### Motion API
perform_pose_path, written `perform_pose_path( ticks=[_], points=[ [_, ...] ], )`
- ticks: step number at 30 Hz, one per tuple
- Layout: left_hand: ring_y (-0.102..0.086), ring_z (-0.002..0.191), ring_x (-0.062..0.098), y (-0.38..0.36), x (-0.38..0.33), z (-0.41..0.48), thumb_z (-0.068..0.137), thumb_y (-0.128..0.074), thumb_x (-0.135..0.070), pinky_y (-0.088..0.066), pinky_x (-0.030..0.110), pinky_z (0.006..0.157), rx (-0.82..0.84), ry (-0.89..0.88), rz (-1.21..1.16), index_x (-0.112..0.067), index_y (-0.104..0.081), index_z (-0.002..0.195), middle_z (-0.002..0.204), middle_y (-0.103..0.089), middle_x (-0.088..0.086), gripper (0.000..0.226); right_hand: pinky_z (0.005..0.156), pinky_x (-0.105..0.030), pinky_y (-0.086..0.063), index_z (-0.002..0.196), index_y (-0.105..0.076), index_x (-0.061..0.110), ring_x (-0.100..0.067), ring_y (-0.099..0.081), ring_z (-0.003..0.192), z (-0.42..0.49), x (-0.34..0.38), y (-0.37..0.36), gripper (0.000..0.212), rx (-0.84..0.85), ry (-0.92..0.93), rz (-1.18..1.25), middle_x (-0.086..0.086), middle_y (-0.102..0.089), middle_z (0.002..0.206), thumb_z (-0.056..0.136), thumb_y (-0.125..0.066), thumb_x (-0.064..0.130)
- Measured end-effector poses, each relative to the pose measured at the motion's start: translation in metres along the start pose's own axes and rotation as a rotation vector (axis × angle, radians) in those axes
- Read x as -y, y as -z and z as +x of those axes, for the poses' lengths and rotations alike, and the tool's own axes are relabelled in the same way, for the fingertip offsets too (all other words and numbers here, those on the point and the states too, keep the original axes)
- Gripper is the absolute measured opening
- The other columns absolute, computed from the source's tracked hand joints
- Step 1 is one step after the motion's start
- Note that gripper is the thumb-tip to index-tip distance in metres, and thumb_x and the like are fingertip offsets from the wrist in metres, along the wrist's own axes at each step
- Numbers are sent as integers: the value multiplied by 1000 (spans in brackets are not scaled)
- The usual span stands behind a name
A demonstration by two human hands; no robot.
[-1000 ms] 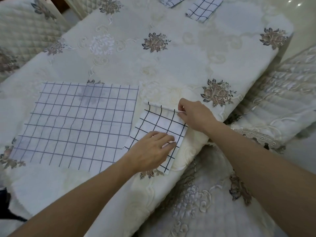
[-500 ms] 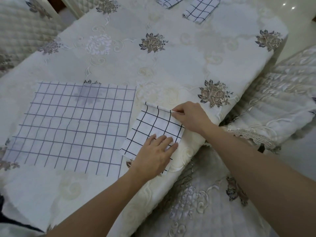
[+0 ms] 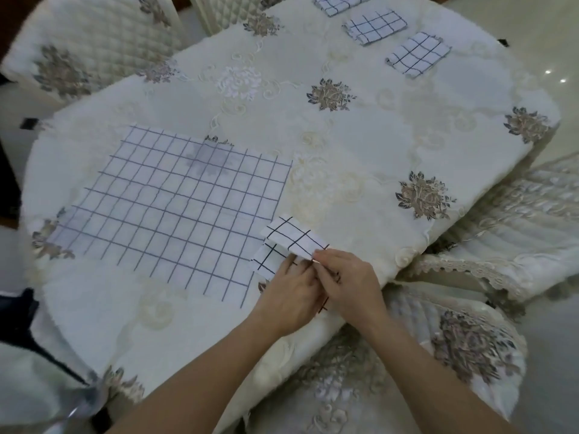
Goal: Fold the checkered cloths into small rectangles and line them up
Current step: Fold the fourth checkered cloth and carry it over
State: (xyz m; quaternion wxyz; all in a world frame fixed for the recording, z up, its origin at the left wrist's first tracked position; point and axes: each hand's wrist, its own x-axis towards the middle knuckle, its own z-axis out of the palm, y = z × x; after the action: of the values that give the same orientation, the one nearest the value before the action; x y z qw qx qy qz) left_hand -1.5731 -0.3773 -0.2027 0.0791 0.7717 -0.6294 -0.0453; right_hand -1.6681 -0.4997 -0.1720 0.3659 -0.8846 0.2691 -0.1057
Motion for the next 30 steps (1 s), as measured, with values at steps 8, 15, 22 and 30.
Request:
perform_pose_path(
  ticks=[8, 15, 22, 30],
  points=[
    [-8, 154, 20, -5, 19, -92, 106, -20, -52, -21, 50, 121, 163, 235, 74, -17, -19, 158, 167, -10, 3, 63, 93, -32, -55, 108, -77, 12, -19, -67, 104, -12, -3, -24, 19, -14, 142, -114, -1, -74, 110, 90, -72, 14],
    [-3, 154, 19, -12, 19, -96, 104, -16, -55, -17, 51, 122, 193, 251, 83, -18, -14, 159, 166, -11, 3, 67, 98, -40, -52, 112, -76, 12, -23, -63, 111, -25, -11, -40, 22, 54, 199, -206, -1, -72, 115, 92, -69, 18],
    [-3, 154, 19, -11, 19, -97, 103, -20, -55, -14, 50, 123, 208, 242, 83, -17, -23, 157, 166, -14, 3, 66, 98, -39, -52, 109, -77, 13, -26, -62, 113, -33, -14, -45, 29, 37, 238, -243, -1, -73, 115, 94, -58, 28],
    [-37, 143, 23, 4, 6, -103, 99, -39, -43, -30, 48, 116, 61, 408, 21, -14, -44, 146, 154, -39, 7, 56, 92, -42, -55, 106, -77, 14, -28, -61, 111, -36, -19, -49, 19, 5, 309, -282, -1, -73, 114, 90, -68, 22]
  ],
)
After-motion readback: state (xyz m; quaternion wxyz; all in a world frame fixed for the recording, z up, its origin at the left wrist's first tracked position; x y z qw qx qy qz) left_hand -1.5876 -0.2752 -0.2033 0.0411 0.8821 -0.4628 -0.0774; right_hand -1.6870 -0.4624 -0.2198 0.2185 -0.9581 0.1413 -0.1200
